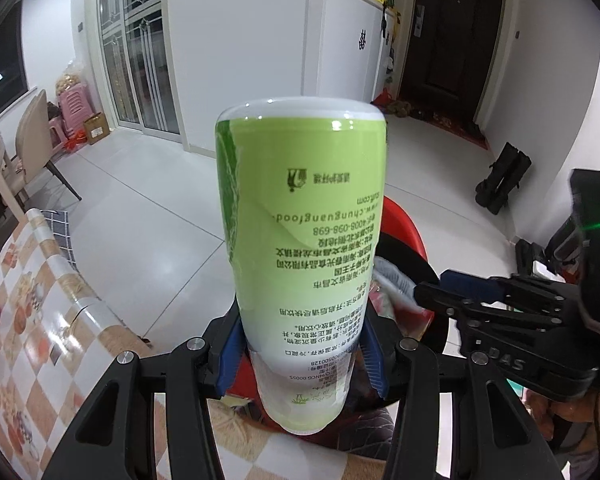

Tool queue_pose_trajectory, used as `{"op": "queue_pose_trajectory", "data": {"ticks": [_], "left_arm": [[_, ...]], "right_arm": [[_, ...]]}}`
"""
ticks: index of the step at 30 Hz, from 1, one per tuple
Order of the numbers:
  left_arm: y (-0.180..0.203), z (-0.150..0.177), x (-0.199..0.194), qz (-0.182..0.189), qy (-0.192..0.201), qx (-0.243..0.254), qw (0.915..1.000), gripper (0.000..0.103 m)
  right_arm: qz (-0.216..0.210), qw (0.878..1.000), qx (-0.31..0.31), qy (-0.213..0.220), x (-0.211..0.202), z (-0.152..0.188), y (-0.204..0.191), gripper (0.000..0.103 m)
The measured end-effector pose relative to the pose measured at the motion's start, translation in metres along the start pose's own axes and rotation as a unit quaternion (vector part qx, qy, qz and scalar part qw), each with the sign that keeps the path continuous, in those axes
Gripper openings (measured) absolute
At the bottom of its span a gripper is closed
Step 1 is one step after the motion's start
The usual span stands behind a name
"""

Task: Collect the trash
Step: 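Open both tools to drop the bottle and snack bag into the bin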

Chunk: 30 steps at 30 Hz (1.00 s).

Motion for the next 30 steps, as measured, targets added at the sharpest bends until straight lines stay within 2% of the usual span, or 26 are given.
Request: {"op": "queue_pose_trajectory", "data": {"ticks": [4, 11, 18, 22, 25, 30], "left_arm": [[0.012, -0.008, 0.014, 0.006, -0.013, 0.012, 0.9998, 0.103], [0.028, -0.016, 0.058, 0.003, -0.058, 0.043, 0.9974, 0.103], [0.035, 0.001, 0.09, -0.008, -0.095, 0.046, 0.9944, 0.103], [0.035, 0.003, 0.081, -0.019, -0.064, 0.046, 0.9967, 0.103], [0.029, 0.005, 0.072, -0.027, -0.054, 0.043, 0.9972, 0.103], [0.015, 0.008, 0.039, -0.041, -0.024, 0.026, 0.9985, 0.103]], "right_arm": [[-0.007, 1.0, 0.018, 0.014, -0.011, -0.001, 0.01, 0.036], [-0.005, 0.999, 0.043, 0.029, -0.036, 0.019, 0.032, 0.036], [-0.006, 0.998, 0.063, 0.026, -0.044, 0.035, 0.044, 0.036], [-0.01, 0.997, 0.066, 0.026, -0.044, 0.037, 0.045, 0.036], [-0.011, 0.997, 0.066, 0.028, -0.045, 0.039, 0.044, 0.036], [-0.017, 0.997, 0.066, 0.031, -0.049, 0.042, 0.038, 0.037]]}}
Point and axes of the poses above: each gripper's, at about its wrist camera, not at the fingertips, and x roughly the way its jaws point, y to its right, z to its underside, the point moved 9 cm from there along x, roughly the way its jaws point, and after that the axes turned 5 degrees about -y, right-handed, at the moved point
